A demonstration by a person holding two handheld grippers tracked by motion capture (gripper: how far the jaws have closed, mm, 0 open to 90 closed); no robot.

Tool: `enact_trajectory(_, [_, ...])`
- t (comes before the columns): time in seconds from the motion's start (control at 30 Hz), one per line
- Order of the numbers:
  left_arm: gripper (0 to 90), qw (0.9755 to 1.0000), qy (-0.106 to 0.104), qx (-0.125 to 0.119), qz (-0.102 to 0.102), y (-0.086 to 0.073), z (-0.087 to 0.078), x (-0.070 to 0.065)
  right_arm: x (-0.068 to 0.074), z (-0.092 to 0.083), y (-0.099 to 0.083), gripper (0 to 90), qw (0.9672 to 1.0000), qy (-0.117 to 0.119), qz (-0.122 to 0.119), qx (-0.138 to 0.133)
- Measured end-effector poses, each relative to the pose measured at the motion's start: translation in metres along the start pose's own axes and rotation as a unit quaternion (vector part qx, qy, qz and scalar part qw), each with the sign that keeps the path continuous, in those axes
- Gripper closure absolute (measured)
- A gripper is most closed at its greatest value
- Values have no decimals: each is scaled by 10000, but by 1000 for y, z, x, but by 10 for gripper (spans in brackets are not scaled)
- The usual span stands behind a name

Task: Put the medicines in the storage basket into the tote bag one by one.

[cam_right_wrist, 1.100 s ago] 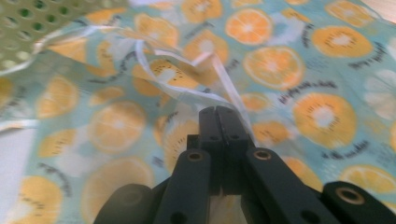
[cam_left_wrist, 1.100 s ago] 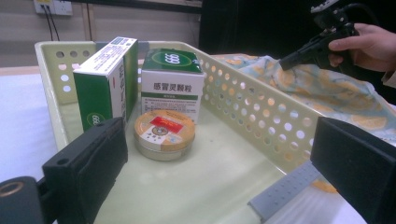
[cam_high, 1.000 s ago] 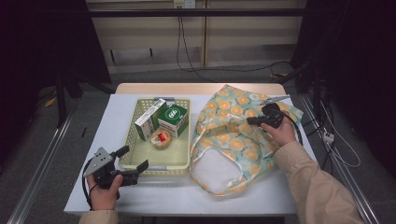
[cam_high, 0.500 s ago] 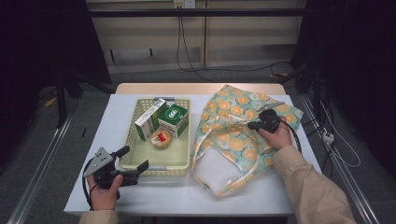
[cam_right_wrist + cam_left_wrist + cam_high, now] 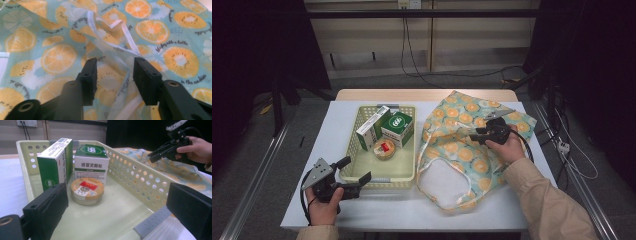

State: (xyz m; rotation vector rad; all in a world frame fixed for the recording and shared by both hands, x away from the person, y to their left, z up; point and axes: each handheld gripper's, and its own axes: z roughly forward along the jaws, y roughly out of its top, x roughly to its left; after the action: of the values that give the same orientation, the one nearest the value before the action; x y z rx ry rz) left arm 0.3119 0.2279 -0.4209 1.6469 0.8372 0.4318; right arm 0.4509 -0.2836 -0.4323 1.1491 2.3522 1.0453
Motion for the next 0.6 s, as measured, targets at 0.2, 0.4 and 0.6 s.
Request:
enact_trajectory(0.2, [38,10000,-5,8,-14,0,0,0,11,1,3,382,9997,-123,-187,44])
enact_trajectory(0.4, [38,10000,-23,18,-16,-1,2,1,16,15,-2,341,9990,-226,-307,237])
enact_trajectory(0.6, [38,10000,-31,38,-6,-1,3,1,13,28,-7,349,9987,-224,-287,367])
